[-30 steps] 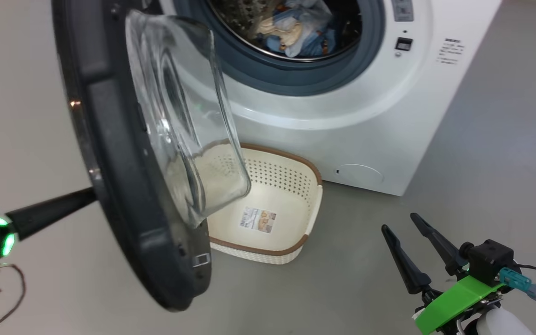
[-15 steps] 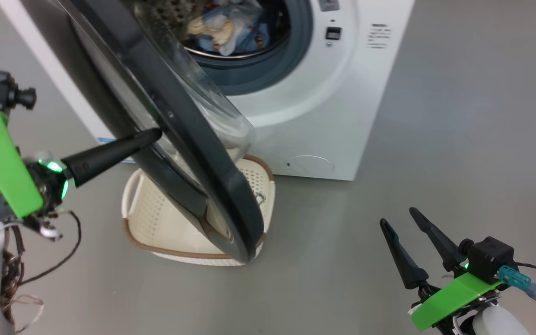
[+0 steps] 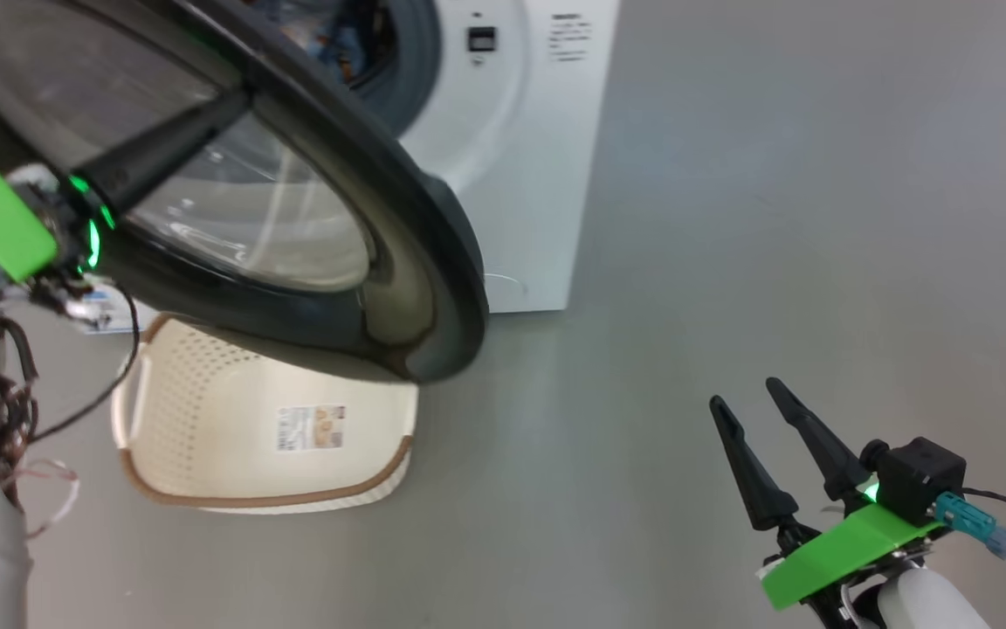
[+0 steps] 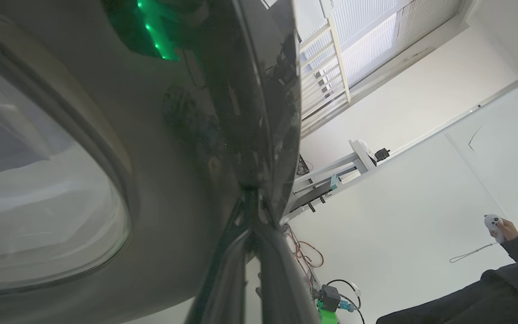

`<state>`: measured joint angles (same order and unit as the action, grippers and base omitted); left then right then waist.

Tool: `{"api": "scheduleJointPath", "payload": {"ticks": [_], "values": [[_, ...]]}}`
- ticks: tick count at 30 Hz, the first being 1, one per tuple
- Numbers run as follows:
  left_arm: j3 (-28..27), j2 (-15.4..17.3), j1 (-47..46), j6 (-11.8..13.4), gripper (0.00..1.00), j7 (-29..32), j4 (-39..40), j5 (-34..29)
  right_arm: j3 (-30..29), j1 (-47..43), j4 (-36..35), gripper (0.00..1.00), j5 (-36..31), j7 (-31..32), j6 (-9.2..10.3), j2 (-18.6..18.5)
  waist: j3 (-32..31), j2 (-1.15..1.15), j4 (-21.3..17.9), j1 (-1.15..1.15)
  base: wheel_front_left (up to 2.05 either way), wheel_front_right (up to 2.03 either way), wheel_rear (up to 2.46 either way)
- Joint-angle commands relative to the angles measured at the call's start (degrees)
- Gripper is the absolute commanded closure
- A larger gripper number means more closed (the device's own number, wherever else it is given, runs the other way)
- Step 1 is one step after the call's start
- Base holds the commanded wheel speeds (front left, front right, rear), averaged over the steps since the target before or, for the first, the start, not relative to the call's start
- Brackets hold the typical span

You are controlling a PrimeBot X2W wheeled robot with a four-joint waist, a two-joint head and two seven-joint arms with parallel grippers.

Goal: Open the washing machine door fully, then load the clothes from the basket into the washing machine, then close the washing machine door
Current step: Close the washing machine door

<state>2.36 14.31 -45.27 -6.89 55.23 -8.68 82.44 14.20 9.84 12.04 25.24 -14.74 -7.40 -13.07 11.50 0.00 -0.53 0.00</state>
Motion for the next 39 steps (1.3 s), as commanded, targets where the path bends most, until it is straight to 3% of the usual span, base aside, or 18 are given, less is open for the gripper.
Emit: {"api": "scheduleJointPath", "payload": {"ticks": [1, 13, 25, 27, 29, 33, 34, 35, 36, 39], "values": [[-1.71, 2.25, -3.44, -0.59, 1.00, -1.29, 0.23, -0.72, 1.02, 1.88, -1.51, 0.00, -0.50, -0.26, -0.09, 0.04, 1.18, 0.00, -2.18, 0.00, 0.00, 0.00, 0.00], [-0.52, 3.63, -6.63, -0.59, 1.00, -7.09, -4.24, -0.99, 0.31, 2.58, -1.45, 0.00, -0.67, -0.26, -0.09, 1.01, 1.95, 0.00, -3.57, 0.00, 0.00, 0.00, 0.00], [1.27, 5.94, 0.76, -0.59, 0.98, -9.89, -0.57, 1.26, -0.38, 1.46, -1.34, 0.00, -0.72, -0.26, -0.09, 0.55, -0.32, 0.00, -0.83, 0.00, 0.00, 0.00, 0.00], [1.51, 6.20, 3.15, -0.59, 0.85, -10.80, 0.39, 1.48, -0.46, 1.11, -1.35, 0.00, -0.74, -0.26, -0.09, 0.31, -0.76, 0.00, -0.15, 0.00, 0.00, 0.00, 0.00], [1.76, 6.56, 5.68, -0.59, 0.78, -12.02, 1.17, 1.39, -0.65, 0.80, -1.36, 0.00, -0.77, -0.26, -0.09, 0.08, -1.21, 0.00, 0.50, 0.00, 0.00, 0.00, 0.00], [2.16, 7.46, 11.17, -0.59, 0.50, -15.23, 2.25, 0.79, -0.70, 0.22, -1.28, 0.00, -0.70, -0.26, -0.09, -0.41, -2.24, 0.00, 1.50, 0.00, 0.00, 0.00, 0.00], [2.25, 7.54, 12.56, -0.59, 0.27, -16.17, 2.42, 0.80, -0.72, 0.05, -1.29, 0.00, -0.68, -0.26, -0.09, -0.55, -2.51, 0.00, 1.75, 0.00, 0.00, 0.00, 0.00], [2.40, 7.68, 13.88, -0.59, 0.11, -17.09, 2.54, 0.70, -0.78, -0.16, -1.30, 0.00, -0.65, -0.26, -0.09, -0.69, -2.75, 0.00, 2.02, 0.00, 0.00, 0.00, 0.00], [2.66, 7.94, 15.12, -0.59, 0.04, -18.16, 2.63, 0.23, -0.83, -0.36, -1.33, 0.00, -0.63, -0.26, -0.09, -0.85, -2.93, 0.00, 2.28, 0.00, 0.00, 0.00, 0.00], [3.69, 8.19, 18.55, -0.59, 0.00, -21.25, 2.50, -0.50, -0.69, -0.85, -1.35, 0.00, -0.60, -0.26, -0.09, -1.40, -3.27, 0.00, 2.79, 0.00, 0.00, 0.00, 0.00]]}}
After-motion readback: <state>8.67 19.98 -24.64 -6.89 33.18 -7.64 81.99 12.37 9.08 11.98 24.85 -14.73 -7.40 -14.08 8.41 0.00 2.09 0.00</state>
